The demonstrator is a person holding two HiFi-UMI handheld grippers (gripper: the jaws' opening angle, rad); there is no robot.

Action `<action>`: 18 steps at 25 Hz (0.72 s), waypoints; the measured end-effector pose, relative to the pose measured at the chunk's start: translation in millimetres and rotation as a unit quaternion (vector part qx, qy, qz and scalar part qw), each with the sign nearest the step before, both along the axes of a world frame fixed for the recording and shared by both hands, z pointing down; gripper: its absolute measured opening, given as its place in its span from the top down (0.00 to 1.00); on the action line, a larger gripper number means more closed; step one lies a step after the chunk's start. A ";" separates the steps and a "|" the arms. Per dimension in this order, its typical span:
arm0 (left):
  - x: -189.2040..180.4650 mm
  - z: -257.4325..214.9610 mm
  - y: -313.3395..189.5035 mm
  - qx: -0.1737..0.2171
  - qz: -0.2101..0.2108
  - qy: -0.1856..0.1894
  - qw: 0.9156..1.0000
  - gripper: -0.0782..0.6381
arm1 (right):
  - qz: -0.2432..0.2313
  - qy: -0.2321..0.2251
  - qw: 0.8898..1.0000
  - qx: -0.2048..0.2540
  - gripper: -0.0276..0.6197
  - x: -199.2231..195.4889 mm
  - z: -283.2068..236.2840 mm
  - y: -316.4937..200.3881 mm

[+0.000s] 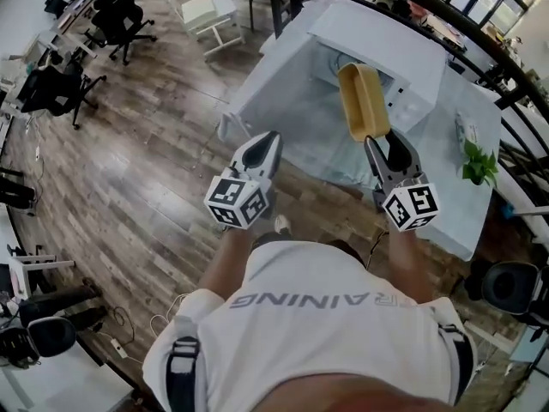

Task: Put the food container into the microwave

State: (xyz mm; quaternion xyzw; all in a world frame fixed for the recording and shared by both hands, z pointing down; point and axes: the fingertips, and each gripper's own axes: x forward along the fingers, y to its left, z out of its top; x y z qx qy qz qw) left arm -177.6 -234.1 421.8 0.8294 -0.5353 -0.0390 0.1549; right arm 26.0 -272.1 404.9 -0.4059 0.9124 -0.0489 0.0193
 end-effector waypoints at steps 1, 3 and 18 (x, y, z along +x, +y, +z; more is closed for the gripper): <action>-4.0 -0.8 -6.1 0.000 0.009 0.002 1.000 0.82 | 0.008 0.000 1.000 -0.001 0.63 -4.1 -0.6 -3.0; -10.6 -1.3 -15.6 -0.003 0.028 0.006 1.000 0.82 | 0.024 0.001 1.000 -0.002 0.63 -11.9 -2.1 -6.8; 6.5 22.3 -75.1 -0.026 0.106 0.012 0.994 0.82 | 0.075 -0.004 0.994 -0.080 0.63 -14.7 57.7 -36.3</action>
